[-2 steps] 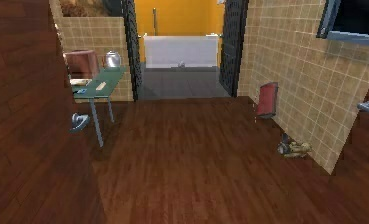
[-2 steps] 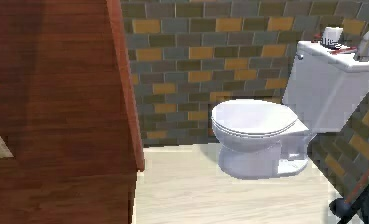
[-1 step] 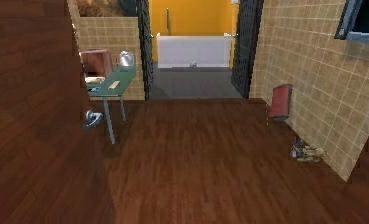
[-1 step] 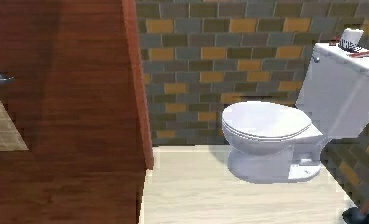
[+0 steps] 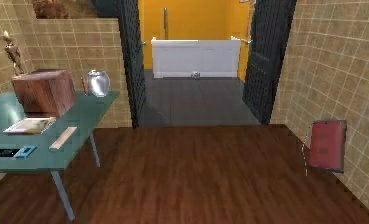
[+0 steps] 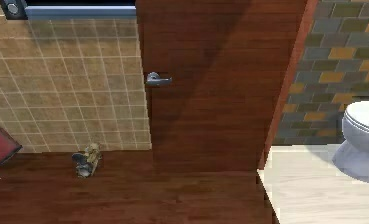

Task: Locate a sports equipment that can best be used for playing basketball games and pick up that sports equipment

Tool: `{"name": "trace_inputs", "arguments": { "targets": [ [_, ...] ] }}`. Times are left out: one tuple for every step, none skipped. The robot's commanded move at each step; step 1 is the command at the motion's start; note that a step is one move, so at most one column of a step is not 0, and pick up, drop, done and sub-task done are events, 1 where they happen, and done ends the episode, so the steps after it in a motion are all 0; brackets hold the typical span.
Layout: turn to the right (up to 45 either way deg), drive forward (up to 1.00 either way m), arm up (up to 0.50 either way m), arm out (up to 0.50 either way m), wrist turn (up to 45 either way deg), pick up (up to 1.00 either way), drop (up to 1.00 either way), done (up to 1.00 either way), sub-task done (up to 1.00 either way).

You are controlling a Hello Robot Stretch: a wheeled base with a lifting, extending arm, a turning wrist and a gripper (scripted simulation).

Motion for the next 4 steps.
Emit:
{"name": "trace_inputs", "arguments": {
  "targets": [
    [0.0,1.0,0.0,0.0,0.0,0.0,0.0,0.0,0.0],
    [-3.0,0.0,0.0,0.0,0.0,0.0,0.0,0.0,0.0],
    [0.0,1.0,0.0,0.0,0.0,0.0,0.0,0.0,0.0],
    [0.0,1.0,0.0,0.0,0.0,0.0,0.0,0.0,0.0]
  ]
}}
